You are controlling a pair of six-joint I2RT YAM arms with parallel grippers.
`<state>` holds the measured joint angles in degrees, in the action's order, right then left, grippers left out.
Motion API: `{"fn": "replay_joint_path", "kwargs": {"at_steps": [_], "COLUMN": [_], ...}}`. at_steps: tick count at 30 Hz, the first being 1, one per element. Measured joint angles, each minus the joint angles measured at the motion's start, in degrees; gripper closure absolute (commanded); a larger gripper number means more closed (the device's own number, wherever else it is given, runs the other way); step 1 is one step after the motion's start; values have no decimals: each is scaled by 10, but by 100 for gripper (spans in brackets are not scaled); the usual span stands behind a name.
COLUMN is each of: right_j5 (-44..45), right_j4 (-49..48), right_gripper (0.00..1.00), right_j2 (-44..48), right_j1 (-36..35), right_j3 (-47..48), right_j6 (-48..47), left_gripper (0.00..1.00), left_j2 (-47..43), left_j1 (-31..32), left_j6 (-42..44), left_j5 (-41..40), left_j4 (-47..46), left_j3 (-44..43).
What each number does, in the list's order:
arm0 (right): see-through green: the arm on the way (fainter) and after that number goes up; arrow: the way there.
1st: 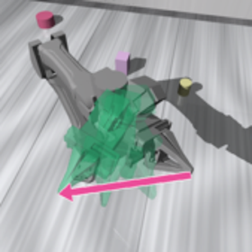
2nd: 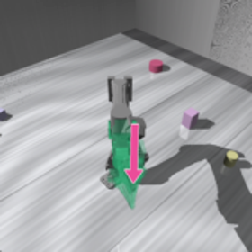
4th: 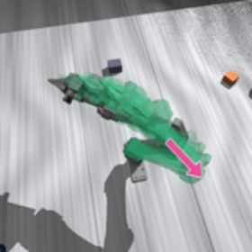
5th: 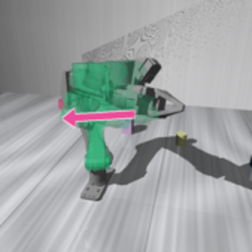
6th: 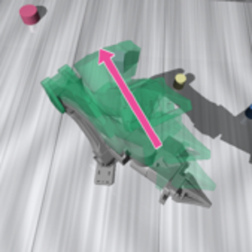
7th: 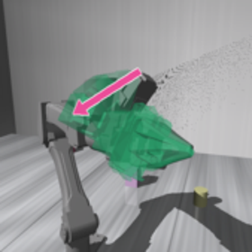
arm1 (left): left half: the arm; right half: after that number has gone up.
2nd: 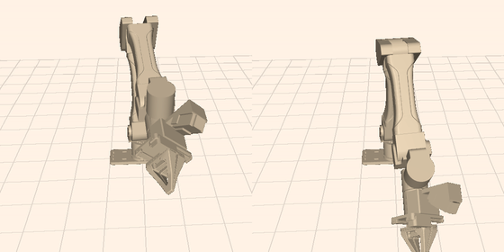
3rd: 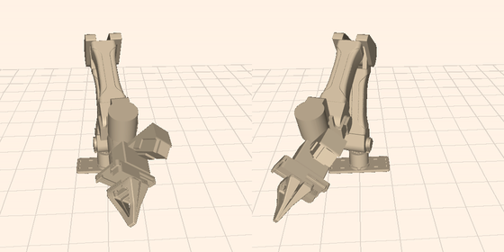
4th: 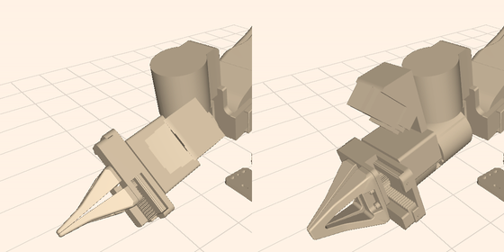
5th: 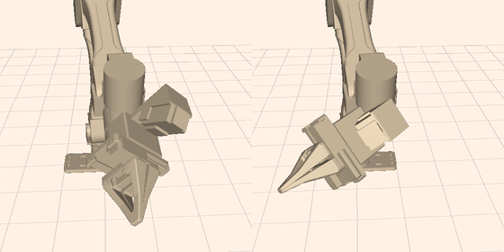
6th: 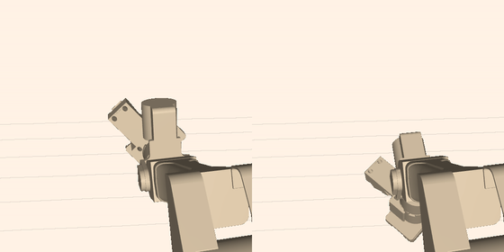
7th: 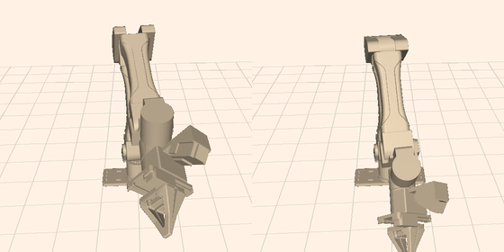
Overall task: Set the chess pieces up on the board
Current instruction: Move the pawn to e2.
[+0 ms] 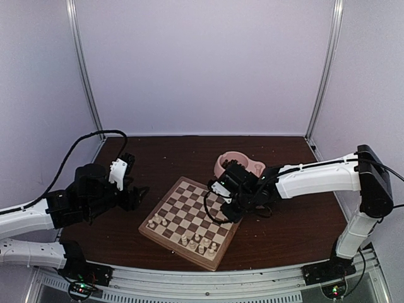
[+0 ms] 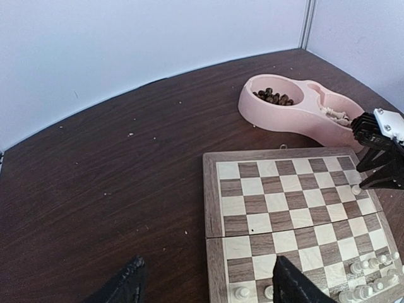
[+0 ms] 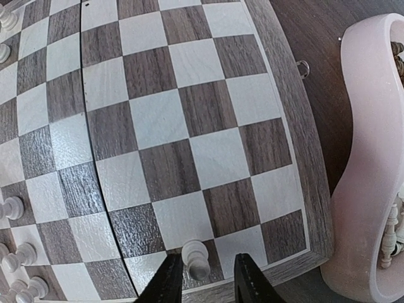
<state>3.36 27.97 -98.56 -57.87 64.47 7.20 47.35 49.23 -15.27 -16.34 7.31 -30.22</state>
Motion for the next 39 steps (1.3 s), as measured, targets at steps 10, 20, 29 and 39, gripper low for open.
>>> {"fn": "replay_joint_path", "kwargs": {"at_steps": [10,20,29,39], "right_j5": [-12,-12,-12,-12], "right_j4": [11,21,27,30], "right_gripper": [78,76,89,93], "right_j2": [-17,-17,-17,-17], "right_j1": [0,-3,-7,-11], "right_j3": [13,14,22,27], "right_j6": [-9,-10,-12,-14], "left_gripper": [31,31,31,31], "left_j2": [-1,-1,0,0], "left_j1": [0,0,0,0], "left_j6": [0,0,0,0], "left_j5": [0,1,1,1], "left_j4": [0,0,0,0], "left_j3": [0,0,0,0]}}
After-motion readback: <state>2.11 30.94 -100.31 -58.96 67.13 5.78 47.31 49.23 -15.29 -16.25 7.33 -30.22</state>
